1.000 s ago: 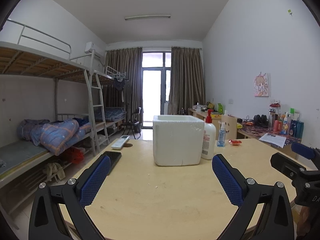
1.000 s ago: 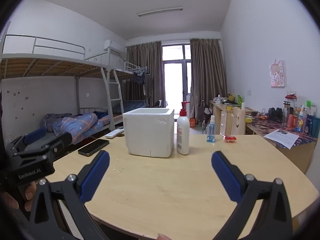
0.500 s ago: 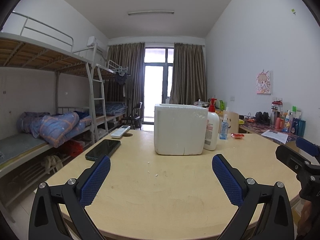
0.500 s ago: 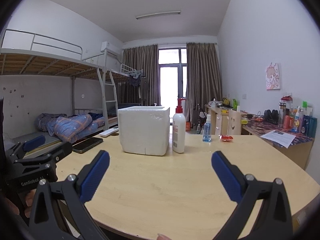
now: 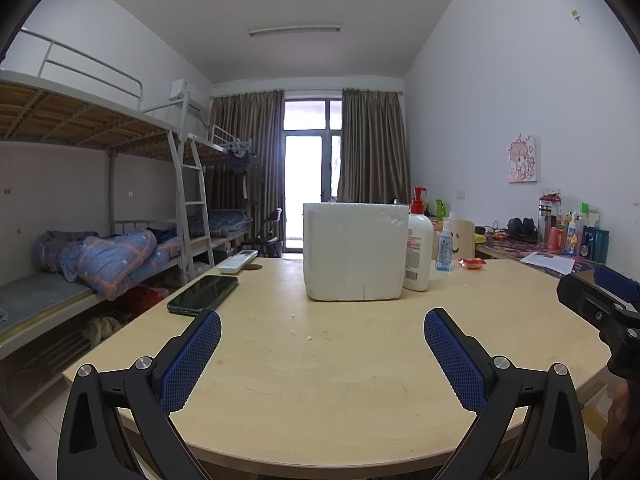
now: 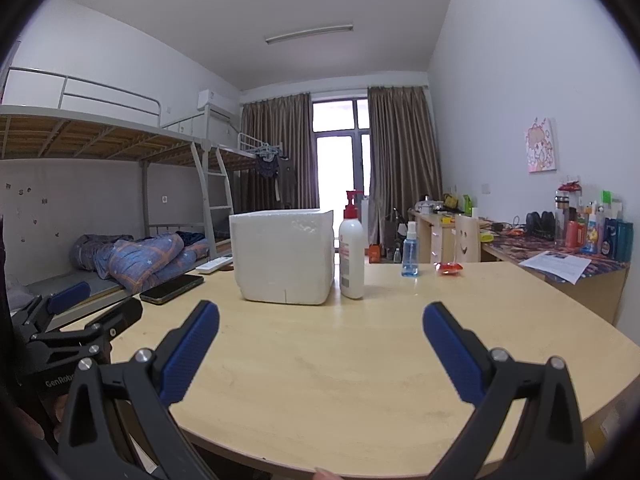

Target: Organize soft objects

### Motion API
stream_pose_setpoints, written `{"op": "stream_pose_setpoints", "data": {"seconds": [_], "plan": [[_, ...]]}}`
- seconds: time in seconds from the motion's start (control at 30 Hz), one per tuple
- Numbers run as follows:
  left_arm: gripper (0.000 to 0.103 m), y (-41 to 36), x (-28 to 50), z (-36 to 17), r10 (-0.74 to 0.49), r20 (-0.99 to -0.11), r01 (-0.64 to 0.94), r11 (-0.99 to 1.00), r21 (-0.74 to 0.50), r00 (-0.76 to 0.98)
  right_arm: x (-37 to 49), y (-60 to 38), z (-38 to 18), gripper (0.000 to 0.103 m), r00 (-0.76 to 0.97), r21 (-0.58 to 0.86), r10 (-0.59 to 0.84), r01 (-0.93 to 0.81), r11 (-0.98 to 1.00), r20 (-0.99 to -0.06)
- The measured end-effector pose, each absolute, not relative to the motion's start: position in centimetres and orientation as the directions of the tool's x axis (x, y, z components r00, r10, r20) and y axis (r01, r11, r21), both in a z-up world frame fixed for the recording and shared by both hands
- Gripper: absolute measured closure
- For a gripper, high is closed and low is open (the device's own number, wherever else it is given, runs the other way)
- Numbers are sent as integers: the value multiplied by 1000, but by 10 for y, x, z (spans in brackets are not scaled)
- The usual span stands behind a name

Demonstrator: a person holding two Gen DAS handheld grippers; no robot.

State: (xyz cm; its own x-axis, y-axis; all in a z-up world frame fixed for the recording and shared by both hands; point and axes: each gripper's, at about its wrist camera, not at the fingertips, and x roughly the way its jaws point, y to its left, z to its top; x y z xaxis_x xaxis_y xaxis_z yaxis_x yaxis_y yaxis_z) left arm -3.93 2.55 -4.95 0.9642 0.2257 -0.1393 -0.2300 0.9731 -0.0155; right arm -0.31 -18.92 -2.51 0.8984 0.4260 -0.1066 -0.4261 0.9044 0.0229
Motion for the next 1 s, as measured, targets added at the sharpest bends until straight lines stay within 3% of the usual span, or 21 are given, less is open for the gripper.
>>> {"op": "stream_pose_setpoints", "data": {"seconds": [0.43,0.6,0.83,1.0], "plan": [[1,19,-42,-34,214,-163,-217,976,-4,963,-15,-190,-12,0,903,-7,423,-424,906,-74],[1,14,-51,-27,194,-151,-197,980,-7,969,-16,-192,-8,0,898,5,424,-427,904,-117],[1,23,-30,-32,225,-223,-231,973,0,949,-9,-184,-14,0,902,0,409,-413,911,-139],[1,30,-34,-27,234,-215,-242,970,-11,948,-1,-180,-13,0,894,10,416,-420,907,-165]]}}
